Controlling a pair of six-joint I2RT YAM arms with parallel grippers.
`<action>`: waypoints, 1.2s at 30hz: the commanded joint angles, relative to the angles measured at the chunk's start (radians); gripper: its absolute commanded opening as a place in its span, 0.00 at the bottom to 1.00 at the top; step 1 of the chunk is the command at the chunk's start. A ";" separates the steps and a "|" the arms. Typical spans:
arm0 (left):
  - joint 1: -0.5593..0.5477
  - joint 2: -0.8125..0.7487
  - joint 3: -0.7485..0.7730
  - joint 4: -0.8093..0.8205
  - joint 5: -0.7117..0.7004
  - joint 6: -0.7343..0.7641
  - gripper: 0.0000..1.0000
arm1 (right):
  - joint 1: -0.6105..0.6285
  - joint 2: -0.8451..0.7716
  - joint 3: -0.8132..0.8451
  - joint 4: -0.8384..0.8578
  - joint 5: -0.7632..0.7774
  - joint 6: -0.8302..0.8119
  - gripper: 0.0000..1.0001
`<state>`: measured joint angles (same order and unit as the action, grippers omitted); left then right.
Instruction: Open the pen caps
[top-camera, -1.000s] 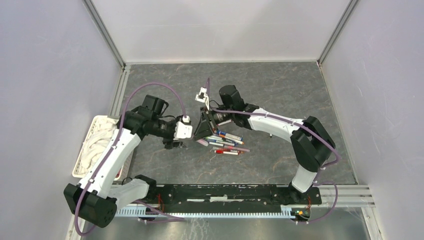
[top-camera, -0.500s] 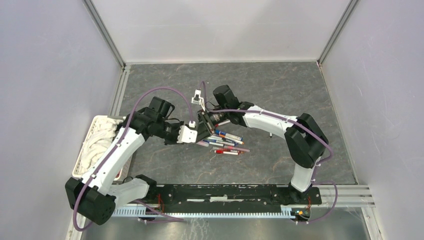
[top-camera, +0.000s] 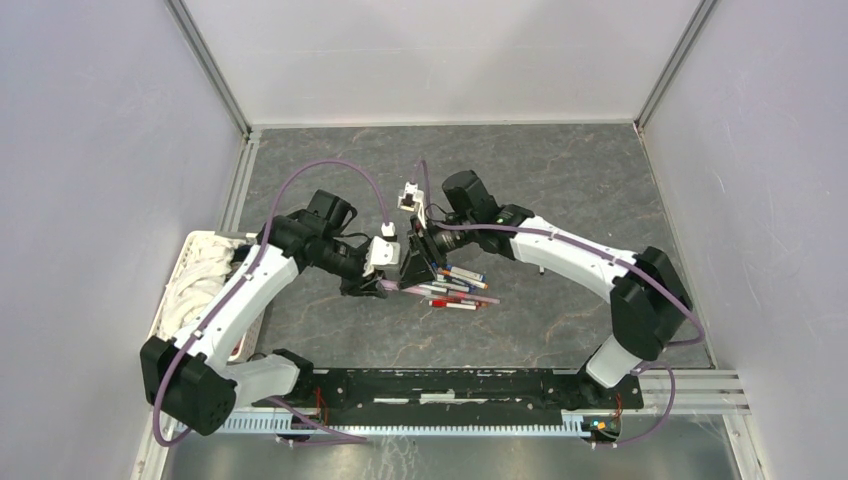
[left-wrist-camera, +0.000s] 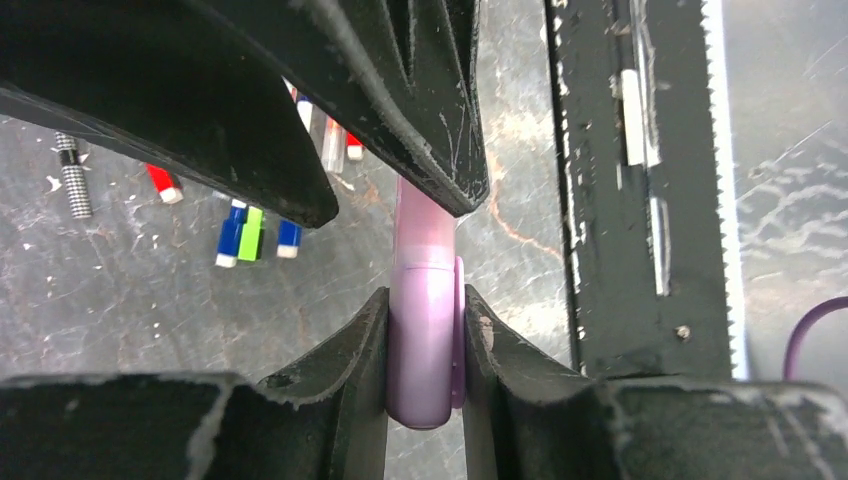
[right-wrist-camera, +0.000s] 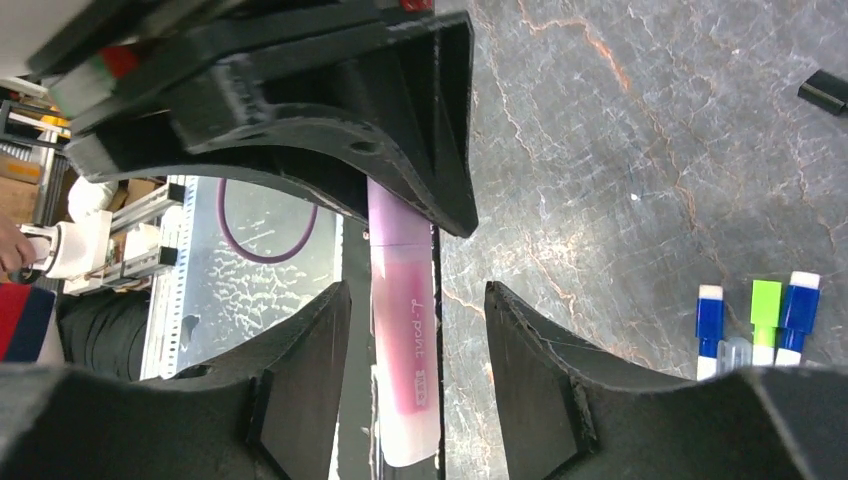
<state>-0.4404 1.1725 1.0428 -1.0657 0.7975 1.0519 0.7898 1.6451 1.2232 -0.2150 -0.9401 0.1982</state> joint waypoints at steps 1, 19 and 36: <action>0.005 -0.017 0.041 0.025 0.133 -0.134 0.02 | 0.002 -0.031 -0.012 0.029 -0.012 -0.033 0.57; 0.008 -0.051 0.038 0.069 0.104 -0.151 0.41 | 0.009 -0.055 -0.021 -0.023 -0.028 -0.084 0.00; -0.021 0.004 0.027 0.052 0.061 -0.101 0.08 | 0.025 -0.010 0.048 -0.052 -0.014 -0.094 0.29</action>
<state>-0.4561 1.1755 1.0569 -1.0302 0.8585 0.9401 0.8040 1.6375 1.2312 -0.3157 -0.9546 0.0986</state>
